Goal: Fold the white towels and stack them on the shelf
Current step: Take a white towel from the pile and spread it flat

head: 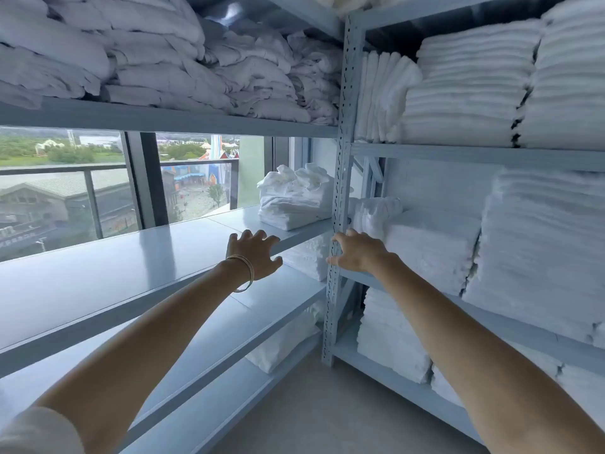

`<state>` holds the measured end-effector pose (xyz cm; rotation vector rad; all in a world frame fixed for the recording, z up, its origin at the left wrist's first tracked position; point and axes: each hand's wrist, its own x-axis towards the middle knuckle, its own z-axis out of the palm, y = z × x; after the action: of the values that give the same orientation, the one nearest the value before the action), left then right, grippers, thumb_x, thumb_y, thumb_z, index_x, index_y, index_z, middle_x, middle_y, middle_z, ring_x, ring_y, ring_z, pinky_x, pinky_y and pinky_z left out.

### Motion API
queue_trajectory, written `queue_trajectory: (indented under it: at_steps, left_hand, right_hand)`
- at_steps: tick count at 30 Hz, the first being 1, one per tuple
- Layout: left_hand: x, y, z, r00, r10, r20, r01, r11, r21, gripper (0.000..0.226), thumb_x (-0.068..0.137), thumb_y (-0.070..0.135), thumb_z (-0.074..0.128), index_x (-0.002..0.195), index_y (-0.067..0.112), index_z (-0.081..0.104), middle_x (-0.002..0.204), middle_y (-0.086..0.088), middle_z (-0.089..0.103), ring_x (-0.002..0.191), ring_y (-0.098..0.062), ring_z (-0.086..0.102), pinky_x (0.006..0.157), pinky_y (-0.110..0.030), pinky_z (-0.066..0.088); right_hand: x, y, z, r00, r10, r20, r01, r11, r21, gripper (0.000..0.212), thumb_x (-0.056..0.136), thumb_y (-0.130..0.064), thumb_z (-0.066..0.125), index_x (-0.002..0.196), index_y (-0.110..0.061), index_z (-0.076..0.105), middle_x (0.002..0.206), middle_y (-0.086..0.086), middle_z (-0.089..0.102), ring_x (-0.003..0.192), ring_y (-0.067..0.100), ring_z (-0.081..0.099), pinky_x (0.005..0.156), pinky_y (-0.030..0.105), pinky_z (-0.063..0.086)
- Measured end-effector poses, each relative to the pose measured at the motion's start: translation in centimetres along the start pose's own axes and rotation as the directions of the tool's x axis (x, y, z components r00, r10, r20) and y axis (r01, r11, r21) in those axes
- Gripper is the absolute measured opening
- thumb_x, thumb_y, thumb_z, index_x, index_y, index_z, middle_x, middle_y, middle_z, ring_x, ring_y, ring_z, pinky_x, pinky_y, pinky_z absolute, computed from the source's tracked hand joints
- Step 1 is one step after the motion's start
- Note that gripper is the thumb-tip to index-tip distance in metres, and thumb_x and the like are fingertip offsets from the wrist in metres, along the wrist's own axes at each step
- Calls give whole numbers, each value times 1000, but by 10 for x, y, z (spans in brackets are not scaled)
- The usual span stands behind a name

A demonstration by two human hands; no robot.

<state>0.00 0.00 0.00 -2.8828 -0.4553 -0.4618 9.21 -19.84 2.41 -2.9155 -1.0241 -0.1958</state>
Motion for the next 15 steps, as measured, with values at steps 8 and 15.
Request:
queue_trajectory:
  at_steps: [8,15]
  left_hand:
    - [66,-11,30,1000,7,18,-8,999,47,52,90,54,36,139,35,35,142,2,41,128,-25,38,102,-42,30]
    - [154,-23,49,1000,27,-4,-27,997,70,53,89,55,36,139,35,34,143,2,40,128,-25,38,102,-41,30]
  right_hand:
    - [63,14,10,999,29,17,-29,999,-14,62,90,-52,47,141,-23,30,146,8,33,126,29,42,97,42,40]
    - [148,29,8,999,38,5,-38,999,-10,62,90,-51,47,142,-22,29,146,8,33,128,29,40,98,42,38]
